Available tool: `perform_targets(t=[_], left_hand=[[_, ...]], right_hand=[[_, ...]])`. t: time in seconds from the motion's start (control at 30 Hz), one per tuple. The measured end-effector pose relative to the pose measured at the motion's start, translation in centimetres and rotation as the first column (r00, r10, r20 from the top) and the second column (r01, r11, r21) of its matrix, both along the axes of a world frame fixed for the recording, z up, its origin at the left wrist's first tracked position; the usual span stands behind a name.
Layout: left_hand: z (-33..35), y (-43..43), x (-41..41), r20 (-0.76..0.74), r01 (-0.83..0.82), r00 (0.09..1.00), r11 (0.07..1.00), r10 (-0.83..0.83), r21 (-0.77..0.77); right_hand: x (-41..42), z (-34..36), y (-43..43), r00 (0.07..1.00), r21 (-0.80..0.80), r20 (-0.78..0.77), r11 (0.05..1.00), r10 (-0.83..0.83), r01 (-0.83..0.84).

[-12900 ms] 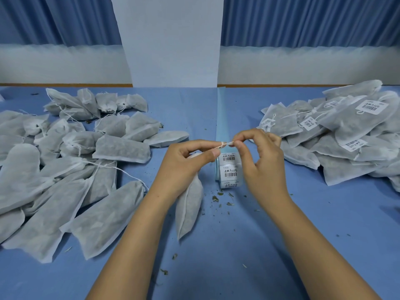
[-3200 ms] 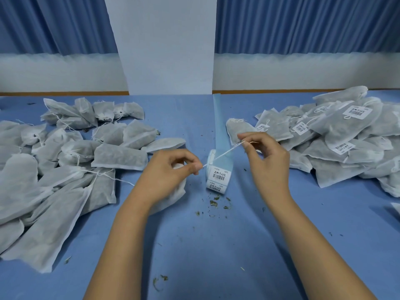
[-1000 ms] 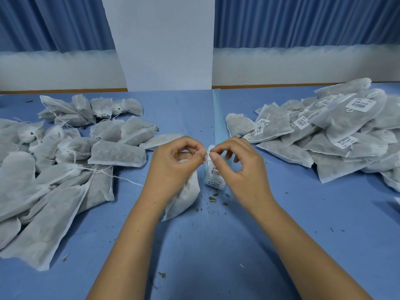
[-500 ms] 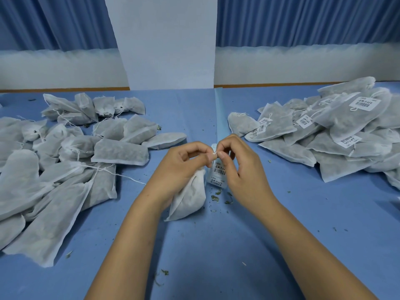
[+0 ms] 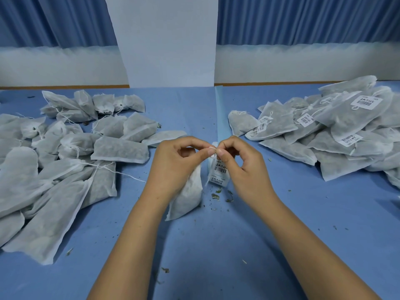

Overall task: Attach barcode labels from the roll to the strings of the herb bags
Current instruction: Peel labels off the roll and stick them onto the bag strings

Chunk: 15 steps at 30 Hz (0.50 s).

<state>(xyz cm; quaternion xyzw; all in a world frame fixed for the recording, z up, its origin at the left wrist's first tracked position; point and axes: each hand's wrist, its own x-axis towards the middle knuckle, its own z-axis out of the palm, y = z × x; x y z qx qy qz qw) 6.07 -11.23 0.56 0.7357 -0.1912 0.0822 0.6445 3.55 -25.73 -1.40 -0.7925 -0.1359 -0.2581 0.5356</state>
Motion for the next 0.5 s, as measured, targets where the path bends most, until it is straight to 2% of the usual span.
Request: perform_targets(t=[0.07, 0.13, 0.2, 0.3, 0.4, 0.5], left_hand=[[-0.08, 0.22, 0.09, -0.039, 0.030, 0.999, 0.999, -0.029, 0.016], [0.17, 0.25, -0.24, -0.136, 0.143, 0.981, 0.989, -0.139, 0.023], [0.26, 0.13, -0.52, -0.196, 0.215, 0.957, 0.976, -0.216, -0.026], [0.29, 0.13, -0.46, -0.240, 0.147, 0.954, 0.979, -0.178, -0.142], [0.32, 0.20, -0.29, -0.248, 0.076, 0.963, 0.989, -0.106, -0.128], [0.27, 0.24, -0.26, -0.252, 0.088, 0.961, 0.989, -0.115, -0.116]], right_hand=[[0.06, 0.05, -0.08, 0.999, -0.010, 0.028, 1.000, -0.025, 0.025], [0.18, 0.04, -0.19, 0.995, -0.051, 0.072, 0.996, -0.065, 0.069], [0.22, -0.01, -0.21, 0.991, -0.107, 0.105, 0.989, -0.087, 0.098], [0.07, -0.01, -0.13, 0.989, -0.088, 0.125, 0.992, -0.075, 0.087], [-0.20, 0.28, -0.10, 0.976, -0.041, 0.202, 0.995, -0.086, 0.096], [-0.27, 0.18, 0.01, 0.961, -0.096, 0.265, 0.990, -0.079, 0.108]])
